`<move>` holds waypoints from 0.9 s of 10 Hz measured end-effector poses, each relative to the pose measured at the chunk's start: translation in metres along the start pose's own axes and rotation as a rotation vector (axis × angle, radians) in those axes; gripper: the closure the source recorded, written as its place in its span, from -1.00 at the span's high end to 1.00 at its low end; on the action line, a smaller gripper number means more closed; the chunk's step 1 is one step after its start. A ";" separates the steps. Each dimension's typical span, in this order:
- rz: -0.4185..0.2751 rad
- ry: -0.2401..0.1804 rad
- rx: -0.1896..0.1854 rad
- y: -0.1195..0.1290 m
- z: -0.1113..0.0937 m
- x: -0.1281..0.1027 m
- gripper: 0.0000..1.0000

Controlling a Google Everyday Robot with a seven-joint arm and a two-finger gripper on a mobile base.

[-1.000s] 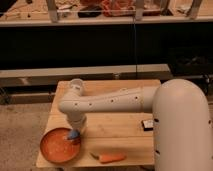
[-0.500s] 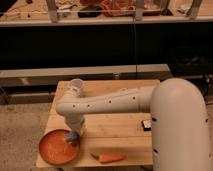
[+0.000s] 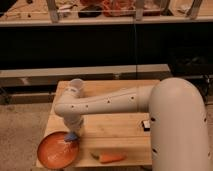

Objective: Place the white sponge in the ceramic bowl

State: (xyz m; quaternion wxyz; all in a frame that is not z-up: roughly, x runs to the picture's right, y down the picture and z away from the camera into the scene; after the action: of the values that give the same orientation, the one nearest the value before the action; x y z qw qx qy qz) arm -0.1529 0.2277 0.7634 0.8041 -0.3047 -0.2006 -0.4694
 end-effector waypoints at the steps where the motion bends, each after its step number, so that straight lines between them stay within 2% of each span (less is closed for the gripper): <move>1: 0.011 0.002 0.004 0.000 -0.004 0.003 -0.80; 2: 0.020 0.004 0.005 0.000 -0.007 0.006 -0.95; 3: 0.028 0.007 0.008 -0.001 -0.010 0.008 -1.00; 9: 0.050 0.019 0.023 -0.004 -0.023 0.014 -1.00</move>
State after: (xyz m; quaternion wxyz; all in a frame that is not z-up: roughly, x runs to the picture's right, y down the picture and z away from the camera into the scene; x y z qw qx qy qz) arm -0.1486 0.2012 0.7562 0.8209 -0.2959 -0.1907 -0.4497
